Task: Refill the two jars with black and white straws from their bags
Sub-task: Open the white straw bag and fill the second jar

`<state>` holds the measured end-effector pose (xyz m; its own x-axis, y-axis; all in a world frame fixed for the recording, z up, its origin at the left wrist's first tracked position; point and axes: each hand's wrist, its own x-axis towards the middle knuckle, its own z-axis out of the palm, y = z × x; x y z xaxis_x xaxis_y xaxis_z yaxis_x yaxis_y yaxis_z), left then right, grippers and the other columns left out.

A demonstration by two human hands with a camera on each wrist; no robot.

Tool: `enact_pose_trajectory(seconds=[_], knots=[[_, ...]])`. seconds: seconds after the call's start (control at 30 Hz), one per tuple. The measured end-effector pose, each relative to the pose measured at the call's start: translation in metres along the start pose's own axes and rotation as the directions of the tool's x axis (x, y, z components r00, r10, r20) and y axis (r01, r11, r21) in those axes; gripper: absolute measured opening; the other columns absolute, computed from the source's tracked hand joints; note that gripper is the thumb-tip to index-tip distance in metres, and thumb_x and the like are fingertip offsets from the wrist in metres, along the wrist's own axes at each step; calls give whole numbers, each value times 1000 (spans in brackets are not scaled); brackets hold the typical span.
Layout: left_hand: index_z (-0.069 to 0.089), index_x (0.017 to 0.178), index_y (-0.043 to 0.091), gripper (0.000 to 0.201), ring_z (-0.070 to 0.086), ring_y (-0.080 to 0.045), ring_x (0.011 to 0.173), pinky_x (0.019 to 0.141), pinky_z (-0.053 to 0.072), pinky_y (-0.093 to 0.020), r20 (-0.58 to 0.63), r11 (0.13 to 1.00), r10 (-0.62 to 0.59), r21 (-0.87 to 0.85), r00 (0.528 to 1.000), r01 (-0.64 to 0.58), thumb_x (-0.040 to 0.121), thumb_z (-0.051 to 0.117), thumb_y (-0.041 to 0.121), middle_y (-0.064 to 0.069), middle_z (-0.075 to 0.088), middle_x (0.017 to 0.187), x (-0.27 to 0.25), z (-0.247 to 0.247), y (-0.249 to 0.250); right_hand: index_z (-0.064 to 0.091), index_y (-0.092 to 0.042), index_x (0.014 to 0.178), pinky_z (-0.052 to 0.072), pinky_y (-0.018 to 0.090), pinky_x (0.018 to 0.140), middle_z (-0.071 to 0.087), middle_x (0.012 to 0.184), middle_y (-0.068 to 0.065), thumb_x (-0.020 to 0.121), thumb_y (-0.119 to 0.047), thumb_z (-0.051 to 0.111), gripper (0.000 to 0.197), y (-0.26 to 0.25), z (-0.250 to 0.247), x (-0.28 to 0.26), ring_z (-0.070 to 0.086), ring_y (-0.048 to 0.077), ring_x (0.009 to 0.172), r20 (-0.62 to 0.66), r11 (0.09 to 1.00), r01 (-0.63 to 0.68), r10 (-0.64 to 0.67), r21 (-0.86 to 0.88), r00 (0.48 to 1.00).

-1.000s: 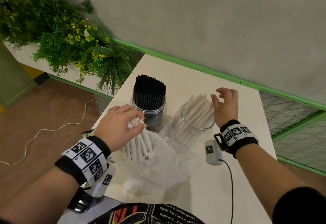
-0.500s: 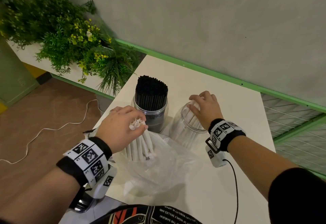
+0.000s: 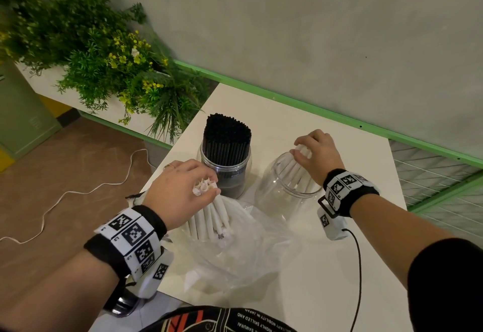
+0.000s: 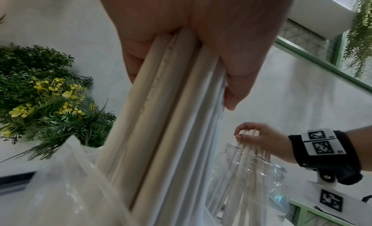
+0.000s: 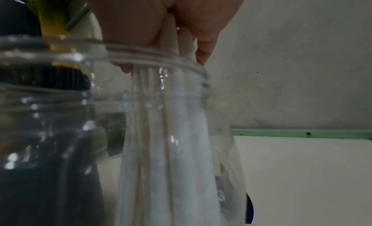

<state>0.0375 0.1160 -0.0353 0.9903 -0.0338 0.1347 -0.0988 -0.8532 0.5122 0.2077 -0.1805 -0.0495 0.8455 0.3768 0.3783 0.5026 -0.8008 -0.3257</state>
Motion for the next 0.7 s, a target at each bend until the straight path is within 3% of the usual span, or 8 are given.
enact_pose_trajectory(seconds=[0.23,0.43,0.53,0.7], knots=[[64,97,38,42,50,-15,97,86,36,-31,1,1000,2,6,1000,-2,77,38,65,18,60,104,1,0,-1,67,-13,103,40,26,76,59,97,1,87,-27,68,22,-5,-5,-2,57,22,87,30,986,-149,148,73,989],[64,96,37,43,49,-15,96,86,32,-28,-3,1000,8,5,1000,-8,77,38,65,18,60,103,1,1,-2,64,-12,102,37,24,75,52,96,-4,88,-24,67,19,-14,-11,-14,51,16,83,60,987,-121,115,103,992],[65,96,38,42,49,-14,95,85,35,-29,-4,1000,8,-4,1000,-8,77,39,65,19,60,103,2,1,-1,62,-11,103,34,21,73,53,99,-3,89,-24,65,19,-12,-14,-17,51,15,83,28,984,-142,140,110,990],[64,96,39,40,50,-14,94,87,37,-31,-2,1000,9,0,1000,-9,77,39,65,19,59,103,2,2,-2,61,-11,105,38,25,71,50,108,1,91,-23,62,19,-11,-13,-23,52,19,82,57,991,-113,109,66,992]])
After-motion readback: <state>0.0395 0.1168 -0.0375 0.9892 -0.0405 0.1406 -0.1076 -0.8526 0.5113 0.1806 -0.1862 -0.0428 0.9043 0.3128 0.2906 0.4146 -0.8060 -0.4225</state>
